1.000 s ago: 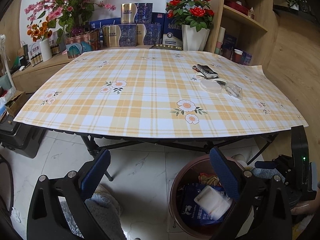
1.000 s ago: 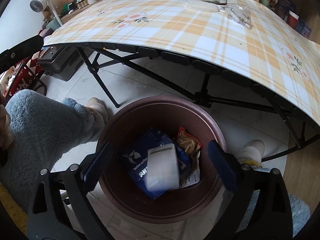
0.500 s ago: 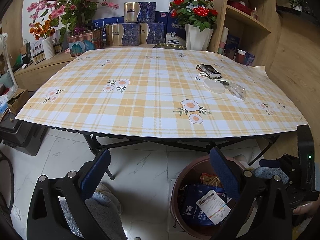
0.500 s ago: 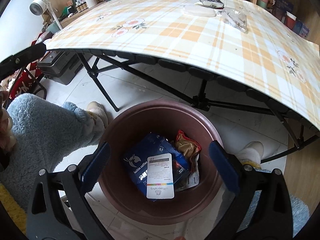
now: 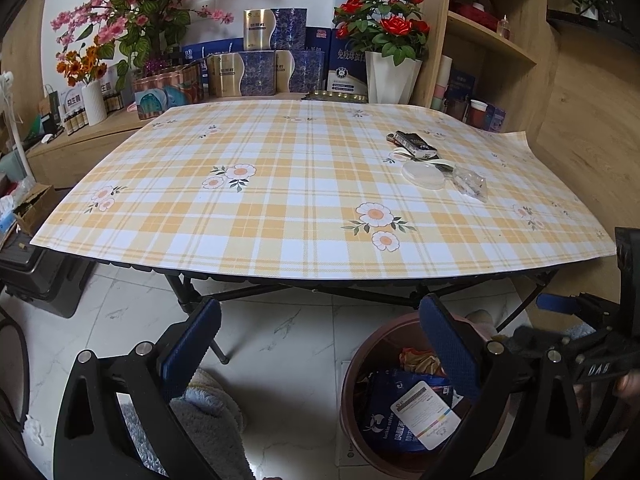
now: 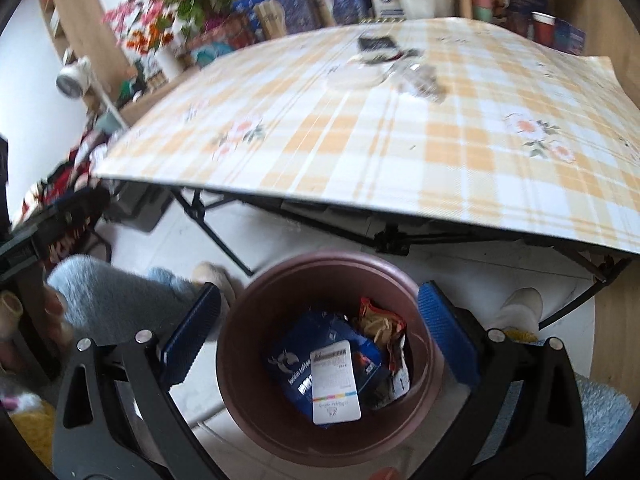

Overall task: Collect trash
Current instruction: 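Move both grippers back up over the table toward the remaining items, then grasp the clear plastic bag with the right gripper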

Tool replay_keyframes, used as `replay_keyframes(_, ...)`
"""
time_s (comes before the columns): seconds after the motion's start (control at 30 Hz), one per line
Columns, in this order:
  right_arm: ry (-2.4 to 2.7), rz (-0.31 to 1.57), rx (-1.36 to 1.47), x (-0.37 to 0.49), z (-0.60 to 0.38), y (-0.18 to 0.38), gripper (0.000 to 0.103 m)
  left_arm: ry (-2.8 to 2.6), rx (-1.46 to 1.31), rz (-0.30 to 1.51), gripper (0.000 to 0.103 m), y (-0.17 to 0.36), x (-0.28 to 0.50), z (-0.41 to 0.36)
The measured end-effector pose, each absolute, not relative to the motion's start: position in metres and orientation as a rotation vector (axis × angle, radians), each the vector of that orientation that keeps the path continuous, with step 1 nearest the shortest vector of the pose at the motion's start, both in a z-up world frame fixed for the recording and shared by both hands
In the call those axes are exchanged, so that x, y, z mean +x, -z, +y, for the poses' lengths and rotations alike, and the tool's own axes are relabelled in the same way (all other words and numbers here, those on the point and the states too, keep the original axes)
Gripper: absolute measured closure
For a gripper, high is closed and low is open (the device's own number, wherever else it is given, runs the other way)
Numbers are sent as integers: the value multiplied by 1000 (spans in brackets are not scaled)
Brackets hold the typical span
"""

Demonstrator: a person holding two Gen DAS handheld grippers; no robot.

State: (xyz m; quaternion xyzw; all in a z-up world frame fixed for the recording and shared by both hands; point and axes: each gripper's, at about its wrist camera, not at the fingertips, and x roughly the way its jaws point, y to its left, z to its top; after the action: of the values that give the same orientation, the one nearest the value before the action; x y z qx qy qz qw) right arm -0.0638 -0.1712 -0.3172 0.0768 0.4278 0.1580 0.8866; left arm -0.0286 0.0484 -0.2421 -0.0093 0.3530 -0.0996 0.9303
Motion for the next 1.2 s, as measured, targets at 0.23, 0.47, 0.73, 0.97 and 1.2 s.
replay_keyframes(0.23,-340,852,220,-56,-195,301,6,227,-49,672,6,230,-25,52)
replay_keyframes(0.47,-249,871,71,-23,-213,279,6,244,-15,650,6,218,-7,46)
replay_keyframes(0.73,-251,853,-60,47,-224,265,6,252,-5,635,6,205,28,36)
replay_keyframes(0.97,-292,878,-191,110,-205,280,22,266,-1,700,6,207,62,17)
replay_keyframes(1.2,-365,887,-240,138,-199,293,44,291,-29,732,6,213,86,3)
